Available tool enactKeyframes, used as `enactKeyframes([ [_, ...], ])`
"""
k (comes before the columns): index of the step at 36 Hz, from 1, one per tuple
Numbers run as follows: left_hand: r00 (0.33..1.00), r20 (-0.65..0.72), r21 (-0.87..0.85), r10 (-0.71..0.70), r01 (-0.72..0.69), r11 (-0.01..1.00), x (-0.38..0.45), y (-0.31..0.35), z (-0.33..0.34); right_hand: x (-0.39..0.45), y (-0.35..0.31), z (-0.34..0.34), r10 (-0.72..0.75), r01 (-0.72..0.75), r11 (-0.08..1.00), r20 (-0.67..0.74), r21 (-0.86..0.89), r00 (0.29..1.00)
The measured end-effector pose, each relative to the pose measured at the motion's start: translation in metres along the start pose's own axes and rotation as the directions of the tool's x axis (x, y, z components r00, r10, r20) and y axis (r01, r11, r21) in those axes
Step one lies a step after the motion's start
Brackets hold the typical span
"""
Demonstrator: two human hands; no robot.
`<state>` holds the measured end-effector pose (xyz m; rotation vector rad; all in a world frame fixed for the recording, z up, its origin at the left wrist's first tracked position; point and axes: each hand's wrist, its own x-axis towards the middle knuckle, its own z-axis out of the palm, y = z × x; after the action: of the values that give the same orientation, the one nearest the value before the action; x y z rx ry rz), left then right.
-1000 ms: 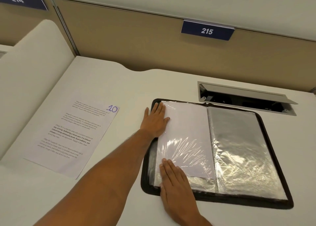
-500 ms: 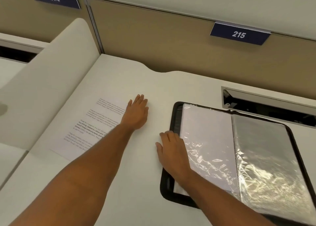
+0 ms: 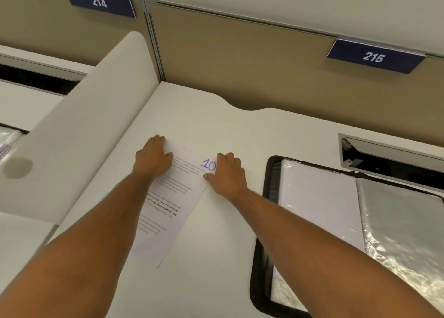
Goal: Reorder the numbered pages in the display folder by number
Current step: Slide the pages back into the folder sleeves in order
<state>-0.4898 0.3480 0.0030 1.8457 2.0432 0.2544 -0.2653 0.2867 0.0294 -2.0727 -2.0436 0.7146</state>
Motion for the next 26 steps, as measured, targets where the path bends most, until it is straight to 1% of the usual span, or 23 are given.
enactKeyframes([
  [5, 0.996, -0.091, 0.016, 0.015, -0.014, 1.0, 0.0, 0.0, 0.002, 0.007, -0.008, 0.012, 0.014, -0.015, 0.999, -0.012, -0.05, 1.0],
  [8, 0.993, -0.114, 0.007, 0.025, -0.024, 1.0, 0.0, 0.001, 0.004, 0.008, -0.01, 0.016, 0.037, -0.037, 0.999, -0.027, -0.008, 0.999],
  [13, 0.992, -0.126, -0.036, 0.021, -0.025, 0.999, 0.001, 0.004, 0.005, 0.006, -0.008, 0.018, 0.08, -0.079, 0.995, -0.01, 0.068, 0.997],
  [17, 0.995, -0.1, -0.072, 0.002, -0.009, 0.997, -0.002, 0.008, 0.006, -0.005, 0.001, 0.012, 0.068, -0.06, 0.969, -0.025, 0.239, 0.997],
  [20, 0.997, -0.081, -0.127, -0.01, 0.0, 0.992, -0.005, 0.013, 0.007, -0.016, 0.011, 0.007, 0.122, -0.11, 0.906, -0.003, 0.409, 0.993],
  [23, 0.996, -0.09, -0.296, -0.02, -0.007, 0.955, -0.01, 0.016, 0.007, -0.03, 0.022, 0.0, 0.125, -0.117, 0.845, 0.021, 0.522, 0.992],
  [26, 0.991, -0.137, -0.445, -0.005, -0.057, 0.894, -0.024, 0.029, 0.001, -0.047, 0.035, -0.009, 0.128, -0.119, 0.79, 0.029, 0.602, 0.991],
])
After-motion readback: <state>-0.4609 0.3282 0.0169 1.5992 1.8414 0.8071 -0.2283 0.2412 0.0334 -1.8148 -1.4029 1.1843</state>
